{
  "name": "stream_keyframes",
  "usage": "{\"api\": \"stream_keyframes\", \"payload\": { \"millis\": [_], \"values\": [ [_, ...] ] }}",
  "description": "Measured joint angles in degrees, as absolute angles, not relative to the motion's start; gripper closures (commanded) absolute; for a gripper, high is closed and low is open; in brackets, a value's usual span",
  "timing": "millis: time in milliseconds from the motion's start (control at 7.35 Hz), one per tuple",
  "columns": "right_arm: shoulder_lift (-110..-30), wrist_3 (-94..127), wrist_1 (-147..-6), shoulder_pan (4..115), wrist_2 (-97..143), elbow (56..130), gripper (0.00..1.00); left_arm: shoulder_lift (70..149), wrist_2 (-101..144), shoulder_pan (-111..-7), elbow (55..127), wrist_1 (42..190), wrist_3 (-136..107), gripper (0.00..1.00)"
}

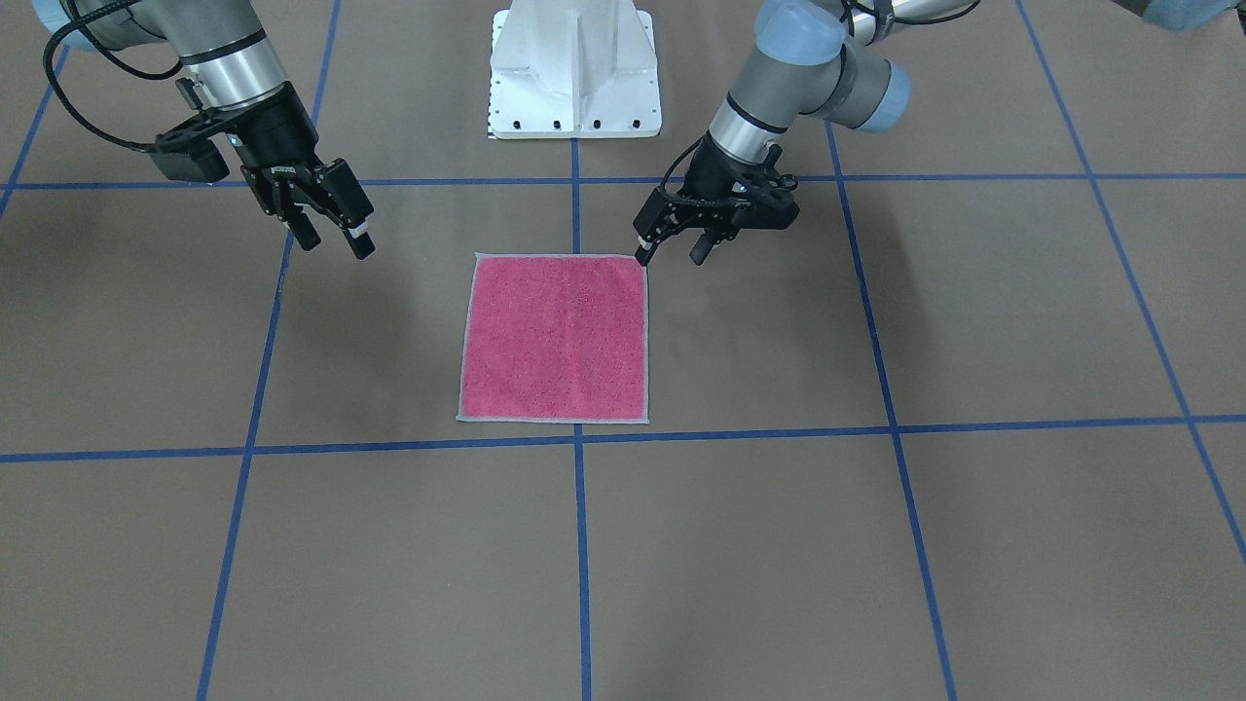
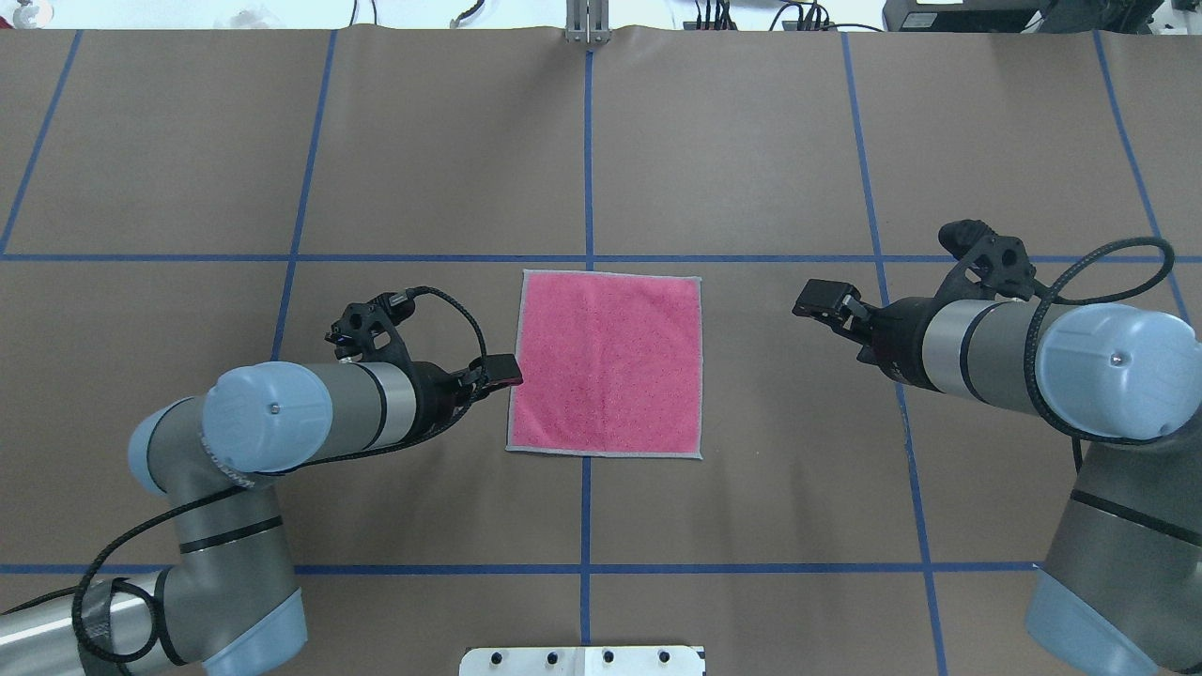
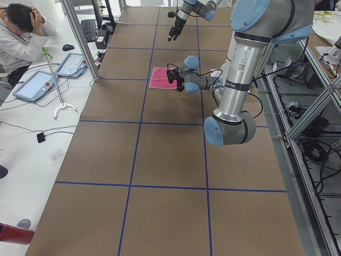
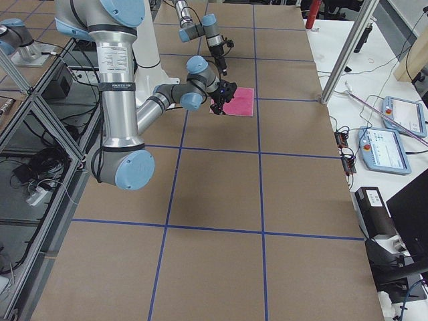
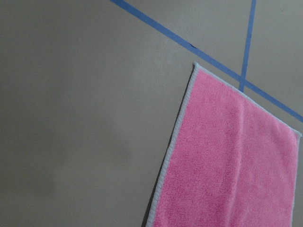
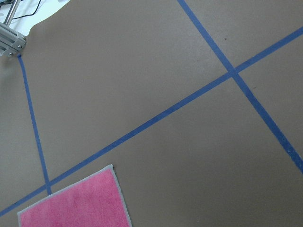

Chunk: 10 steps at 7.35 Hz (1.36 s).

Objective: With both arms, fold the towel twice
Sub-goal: 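Move the left gripper to the pink towel's corner nearest the robot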

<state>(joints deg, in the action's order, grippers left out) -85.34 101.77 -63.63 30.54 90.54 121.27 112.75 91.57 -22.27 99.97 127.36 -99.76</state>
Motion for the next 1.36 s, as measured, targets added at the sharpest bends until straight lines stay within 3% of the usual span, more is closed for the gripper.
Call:
{"api": "stream_keyframes", "payload": {
  "millis": [408, 1360],
  "values": [
    [-84.9, 101.8, -63.6, 30.3, 90.3, 121.3, 0.02, 115.9, 90.9, -20.8, 95.7, 127.3, -101.4, 0.16],
    [-84.9, 101.8, -63.6, 30.2, 90.2, 121.3, 0.01, 116.9, 90.9, -19.1, 94.6, 127.2, -101.6, 0.17]
  ]
}}
